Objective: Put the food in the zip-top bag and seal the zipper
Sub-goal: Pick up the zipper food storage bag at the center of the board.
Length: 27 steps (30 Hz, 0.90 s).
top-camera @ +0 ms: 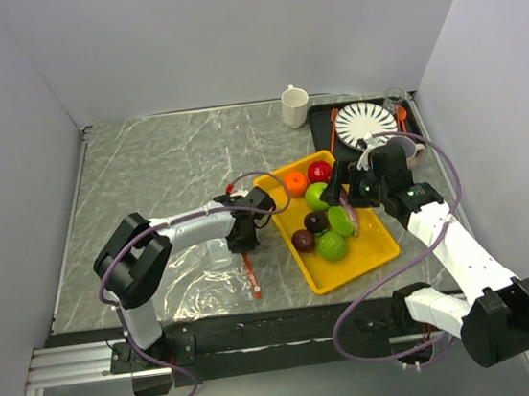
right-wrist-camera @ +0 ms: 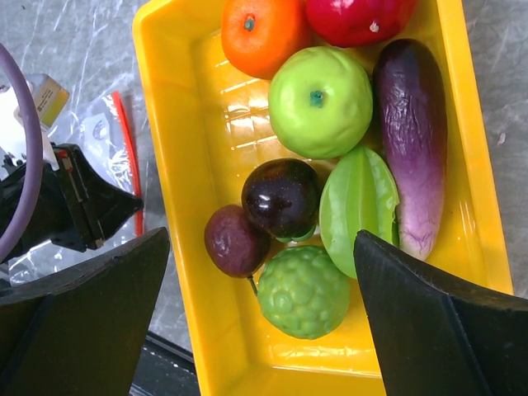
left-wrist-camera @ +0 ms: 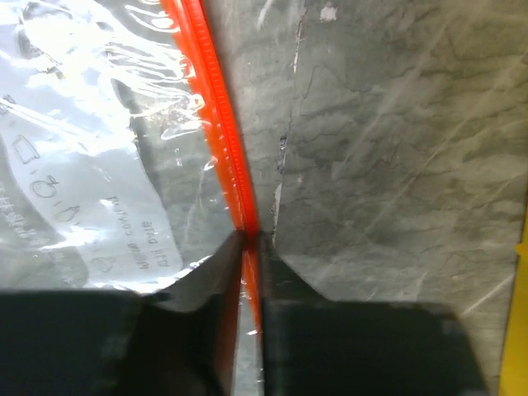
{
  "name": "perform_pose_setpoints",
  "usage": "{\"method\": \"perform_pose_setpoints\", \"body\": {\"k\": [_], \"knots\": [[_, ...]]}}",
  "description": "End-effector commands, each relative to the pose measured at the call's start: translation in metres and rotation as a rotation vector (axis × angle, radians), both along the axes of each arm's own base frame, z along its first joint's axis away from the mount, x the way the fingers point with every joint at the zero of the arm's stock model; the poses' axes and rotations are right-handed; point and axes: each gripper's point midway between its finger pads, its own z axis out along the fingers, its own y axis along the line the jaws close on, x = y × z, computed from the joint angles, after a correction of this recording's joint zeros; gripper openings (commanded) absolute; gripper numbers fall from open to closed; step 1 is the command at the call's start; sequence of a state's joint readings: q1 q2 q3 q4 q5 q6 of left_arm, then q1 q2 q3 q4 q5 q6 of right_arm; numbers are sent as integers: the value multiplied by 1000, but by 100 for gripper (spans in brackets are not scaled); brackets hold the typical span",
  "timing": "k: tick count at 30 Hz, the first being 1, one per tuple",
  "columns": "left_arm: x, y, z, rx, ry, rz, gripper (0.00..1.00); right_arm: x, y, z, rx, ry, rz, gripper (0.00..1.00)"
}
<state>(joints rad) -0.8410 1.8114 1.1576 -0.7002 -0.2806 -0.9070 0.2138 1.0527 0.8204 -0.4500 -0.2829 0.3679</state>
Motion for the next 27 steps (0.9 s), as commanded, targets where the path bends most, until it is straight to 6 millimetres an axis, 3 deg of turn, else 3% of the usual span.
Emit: {"method": "perform_pose_setpoints", "body": {"k": [1,3,5,11,12,18,21,27], "knots": [[-9,8,-16,57,41,4,8,0,4,9,13,-46,28,100],[-6,7,-11,54,25,6,1,-1,3,7,9,-39,20,100],[-3,6,-3,52,8,1,1,-2,3,6,10,-38,21,100],[11,-9,48,-51,-97,-41,1,-9,17,11,98,-55,68,99],[13,-12,62,-88,-127,-46,1,-14,23,11,131,-45,87,97],[11,-19,101,-223,-224,-97,1,-22,49,17,263,-35,154,81],[10,-17,110,-259,-261,-109,1,-26,69,23,309,-29,205,72],[9,-16,118,-320,-308,-130,1,-30,116,36,399,-7,314,63]]}}
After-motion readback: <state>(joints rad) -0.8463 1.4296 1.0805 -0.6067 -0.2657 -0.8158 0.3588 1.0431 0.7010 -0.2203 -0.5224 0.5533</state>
